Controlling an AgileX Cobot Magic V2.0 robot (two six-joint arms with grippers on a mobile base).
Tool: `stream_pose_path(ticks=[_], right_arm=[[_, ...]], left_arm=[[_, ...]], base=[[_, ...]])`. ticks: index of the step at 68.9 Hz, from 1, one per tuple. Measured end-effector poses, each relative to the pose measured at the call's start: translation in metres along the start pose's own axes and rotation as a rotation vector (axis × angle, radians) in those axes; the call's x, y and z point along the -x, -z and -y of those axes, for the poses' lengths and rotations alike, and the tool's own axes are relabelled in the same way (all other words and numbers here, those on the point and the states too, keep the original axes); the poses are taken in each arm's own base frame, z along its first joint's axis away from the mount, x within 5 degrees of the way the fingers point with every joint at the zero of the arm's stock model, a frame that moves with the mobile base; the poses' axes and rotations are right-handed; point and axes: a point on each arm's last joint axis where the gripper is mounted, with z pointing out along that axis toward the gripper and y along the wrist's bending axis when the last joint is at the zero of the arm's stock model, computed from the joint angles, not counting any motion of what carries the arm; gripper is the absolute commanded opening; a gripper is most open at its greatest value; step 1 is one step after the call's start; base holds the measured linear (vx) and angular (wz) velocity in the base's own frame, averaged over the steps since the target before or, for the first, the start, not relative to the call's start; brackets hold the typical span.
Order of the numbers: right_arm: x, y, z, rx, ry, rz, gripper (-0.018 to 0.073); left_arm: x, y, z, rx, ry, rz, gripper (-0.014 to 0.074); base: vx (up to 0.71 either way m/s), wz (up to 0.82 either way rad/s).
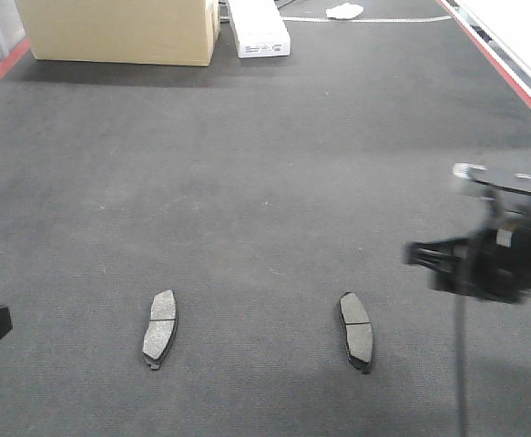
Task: Move and align brake pads A on conveyor
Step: 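Raise the open right gripper away from the two placed pads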
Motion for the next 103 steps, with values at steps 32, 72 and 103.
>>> stream_pose_path(ticks=[32,72,103], right_arm=[[-0.069,0.082,0.035,0.009,0.114,0.302,-0.0004],[-0.128,0.118,0.050,0.105,0.210,0.779,-0.0008],[-0.128,0.118,0.050,0.104,0.211,0.778,-0.0008]], left_arm=[[0.000,0.000,0.000,0.000,0.000,0.000,-0.0006],[0.000,0.000,0.000,0.000,0.000,0.000,-0.0006],[0.000,0.000,0.000,0.000,0.000,0.000,-0.0006]], base=[[0.00,0.00],[0.00,0.00],[0.00,0.00]])
